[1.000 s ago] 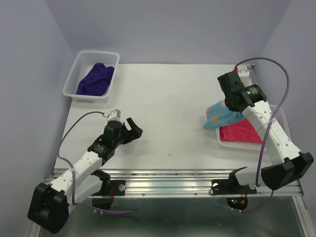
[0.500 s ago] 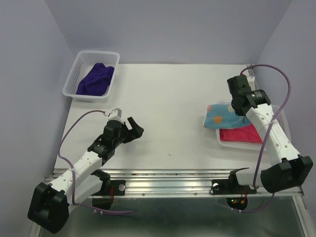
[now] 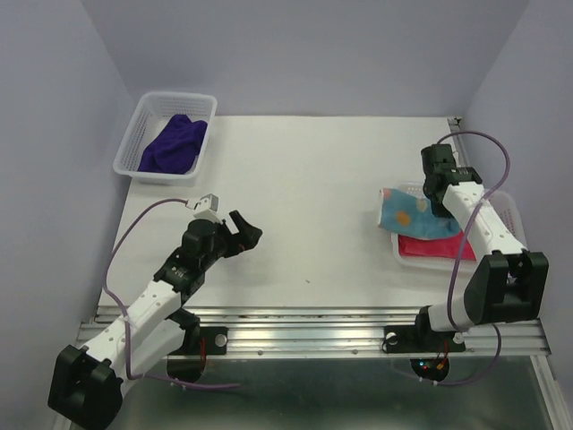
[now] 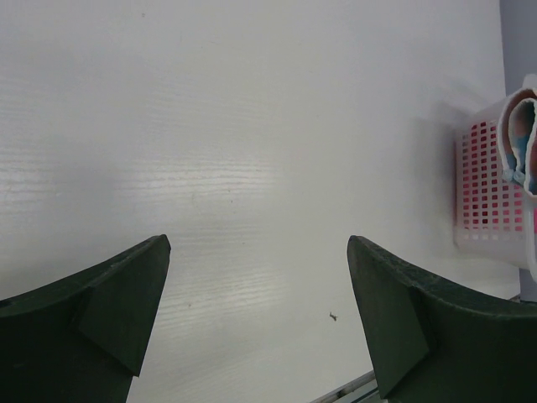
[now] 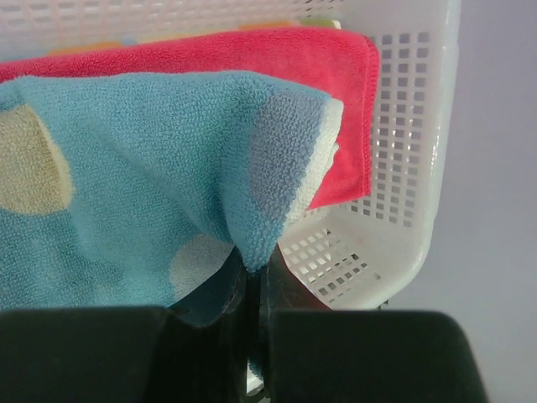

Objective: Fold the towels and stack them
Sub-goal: Neatly place the folded towel into the bin

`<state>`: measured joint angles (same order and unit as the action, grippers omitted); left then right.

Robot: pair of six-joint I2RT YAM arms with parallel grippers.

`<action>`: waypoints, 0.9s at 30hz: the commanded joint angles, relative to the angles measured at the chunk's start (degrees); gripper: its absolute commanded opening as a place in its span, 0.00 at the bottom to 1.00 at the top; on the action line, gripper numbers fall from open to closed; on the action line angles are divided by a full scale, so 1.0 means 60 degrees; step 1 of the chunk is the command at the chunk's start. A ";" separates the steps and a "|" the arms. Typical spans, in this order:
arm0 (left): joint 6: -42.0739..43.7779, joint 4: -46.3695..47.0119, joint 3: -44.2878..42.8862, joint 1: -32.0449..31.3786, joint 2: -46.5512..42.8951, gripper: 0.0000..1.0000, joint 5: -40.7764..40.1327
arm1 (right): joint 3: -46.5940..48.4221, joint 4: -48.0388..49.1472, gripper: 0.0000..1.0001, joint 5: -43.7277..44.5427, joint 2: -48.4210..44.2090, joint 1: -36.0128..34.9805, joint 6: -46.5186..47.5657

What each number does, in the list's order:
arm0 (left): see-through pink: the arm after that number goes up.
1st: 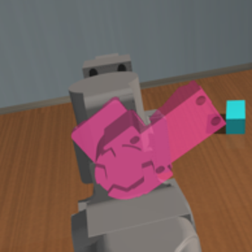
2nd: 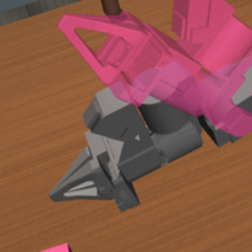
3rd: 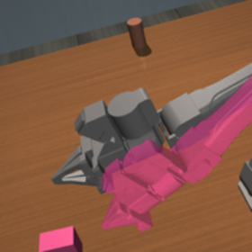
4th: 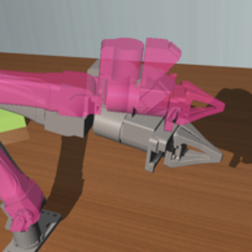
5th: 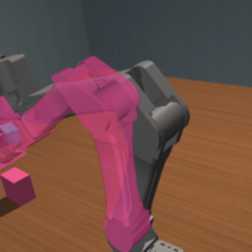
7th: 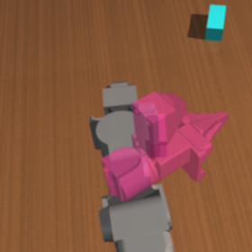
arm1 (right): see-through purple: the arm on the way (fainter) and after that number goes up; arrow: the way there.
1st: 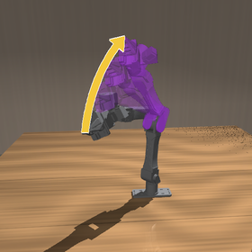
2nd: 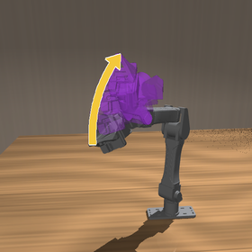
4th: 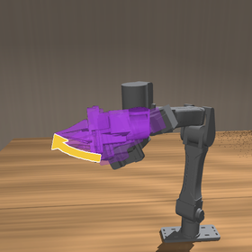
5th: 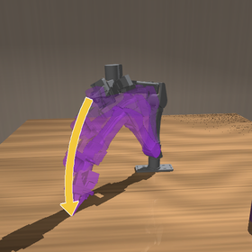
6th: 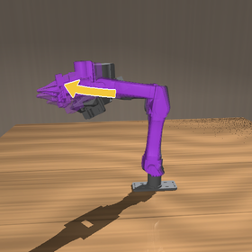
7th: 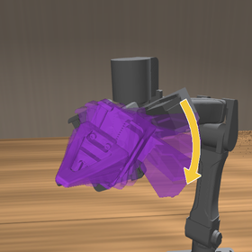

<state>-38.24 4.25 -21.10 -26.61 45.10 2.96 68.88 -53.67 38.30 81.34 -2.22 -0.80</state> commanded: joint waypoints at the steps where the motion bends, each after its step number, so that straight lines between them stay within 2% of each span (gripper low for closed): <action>1: 0.0133 0.0375 0.0192 -0.0033 -0.0412 0.99 0.0151 | -0.0406 0.1034 0.01 0.0017 -0.0109 0.0311 0.0675; 10: 0.0118 0.0376 0.0251 -0.0033 -0.0559 0.99 0.0195 | -0.0523 0.1415 0.01 -0.0245 -0.0431 0.0735 0.1186; 27: 0.0074 0.0229 0.0207 -0.0033 -0.0501 0.99 -0.0039 | 0.0150 0.1372 0.01 0.0236 0.0886 0.1570 0.1203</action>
<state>-38.30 4.47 -20.16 -26.61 42.24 3.40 66.65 -46.65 37.65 86.39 6.39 6.66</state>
